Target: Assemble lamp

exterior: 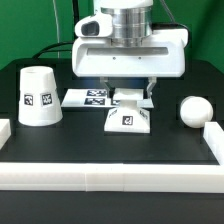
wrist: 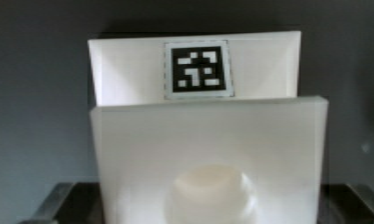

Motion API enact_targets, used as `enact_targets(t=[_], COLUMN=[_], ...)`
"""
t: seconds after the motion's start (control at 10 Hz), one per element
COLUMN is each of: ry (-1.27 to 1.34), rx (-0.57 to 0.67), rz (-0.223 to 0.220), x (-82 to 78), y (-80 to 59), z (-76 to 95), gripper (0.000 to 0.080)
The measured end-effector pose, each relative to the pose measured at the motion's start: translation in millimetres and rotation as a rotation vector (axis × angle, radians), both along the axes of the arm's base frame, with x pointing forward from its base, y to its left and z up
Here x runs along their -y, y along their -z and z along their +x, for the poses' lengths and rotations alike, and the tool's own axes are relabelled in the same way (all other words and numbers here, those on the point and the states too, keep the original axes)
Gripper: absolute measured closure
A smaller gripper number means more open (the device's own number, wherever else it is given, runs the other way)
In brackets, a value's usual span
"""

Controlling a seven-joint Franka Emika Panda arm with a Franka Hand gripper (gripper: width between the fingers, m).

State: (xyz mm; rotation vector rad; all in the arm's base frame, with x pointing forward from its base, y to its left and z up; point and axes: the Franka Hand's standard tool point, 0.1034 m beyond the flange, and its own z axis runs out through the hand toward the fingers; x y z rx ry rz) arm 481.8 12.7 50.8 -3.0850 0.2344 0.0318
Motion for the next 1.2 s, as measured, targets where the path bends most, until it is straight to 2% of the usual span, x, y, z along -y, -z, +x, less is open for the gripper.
enact_targets(t=[0.3,0.9,1.0,1.2], ry=[-0.015,-0.042,-0.032,-0.043], rx=[0.037,0.111,0.122,0.138], rz=[0.005,0.021,0.025,0.022], x=[-12.2,-62.7,-74.0,-76.3], y=[-0.7,-0.9,-0.8,-0.7], z=[40.5,114.0,123.3,136.3], gripper=[0.0265,0.0265,0.0265,0.0265])
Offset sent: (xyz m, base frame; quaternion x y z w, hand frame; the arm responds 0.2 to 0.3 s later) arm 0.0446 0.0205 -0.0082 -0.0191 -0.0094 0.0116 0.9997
